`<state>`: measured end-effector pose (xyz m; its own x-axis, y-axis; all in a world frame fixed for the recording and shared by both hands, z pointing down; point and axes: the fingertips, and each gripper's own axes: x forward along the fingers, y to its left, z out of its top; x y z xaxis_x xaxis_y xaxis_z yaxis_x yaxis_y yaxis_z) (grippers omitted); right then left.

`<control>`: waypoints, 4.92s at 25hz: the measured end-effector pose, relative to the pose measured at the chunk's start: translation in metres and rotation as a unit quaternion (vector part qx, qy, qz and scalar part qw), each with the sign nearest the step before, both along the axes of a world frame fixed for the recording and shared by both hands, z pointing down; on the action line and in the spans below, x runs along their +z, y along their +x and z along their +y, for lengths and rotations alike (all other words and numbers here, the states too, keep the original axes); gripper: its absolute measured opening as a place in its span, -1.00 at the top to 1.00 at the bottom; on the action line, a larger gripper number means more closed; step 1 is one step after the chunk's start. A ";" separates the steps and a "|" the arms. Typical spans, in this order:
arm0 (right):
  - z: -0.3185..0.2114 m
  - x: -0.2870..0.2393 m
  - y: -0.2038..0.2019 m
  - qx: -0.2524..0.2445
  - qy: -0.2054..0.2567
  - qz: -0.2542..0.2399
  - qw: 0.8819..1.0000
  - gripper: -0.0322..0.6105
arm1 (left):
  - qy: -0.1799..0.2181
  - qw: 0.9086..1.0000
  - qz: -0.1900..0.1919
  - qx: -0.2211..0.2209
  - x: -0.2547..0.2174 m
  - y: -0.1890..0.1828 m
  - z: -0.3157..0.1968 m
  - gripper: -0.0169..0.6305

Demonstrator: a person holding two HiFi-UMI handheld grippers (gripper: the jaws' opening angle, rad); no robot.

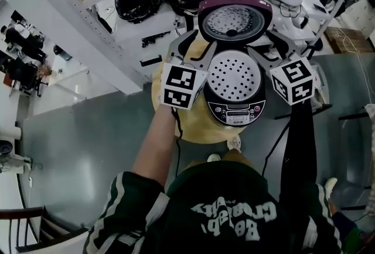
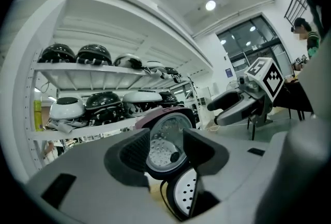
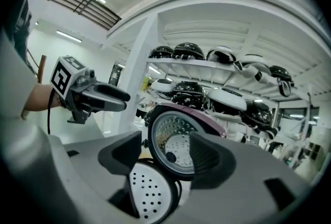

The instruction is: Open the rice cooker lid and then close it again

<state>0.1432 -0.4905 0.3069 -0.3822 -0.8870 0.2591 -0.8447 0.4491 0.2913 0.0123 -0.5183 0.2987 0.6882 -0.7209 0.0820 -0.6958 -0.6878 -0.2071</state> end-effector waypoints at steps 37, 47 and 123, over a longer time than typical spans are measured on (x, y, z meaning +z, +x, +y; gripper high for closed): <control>-0.123 0.010 0.042 -0.115 -0.086 0.154 0.977 -0.29 | -0.009 0.996 -0.090 -0.008 -0.003 0.060 -0.118 -0.05; -0.072 0.016 0.032 -0.106 -0.087 0.134 0.981 -0.29 | -0.018 0.996 -0.083 0.018 0.005 0.050 -0.064 -0.05; 0.097 0.178 -0.005 -0.011 -0.150 -0.052 0.987 -0.30 | -0.180 0.980 -0.027 0.077 0.196 0.038 0.104 -0.07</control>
<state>0.1379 -0.3939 0.4854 -0.4394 -0.7675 0.4668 -0.8516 0.5212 0.0554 0.0505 -0.4147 0.4948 0.7742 -0.5265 0.3515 -0.5726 -0.8191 0.0344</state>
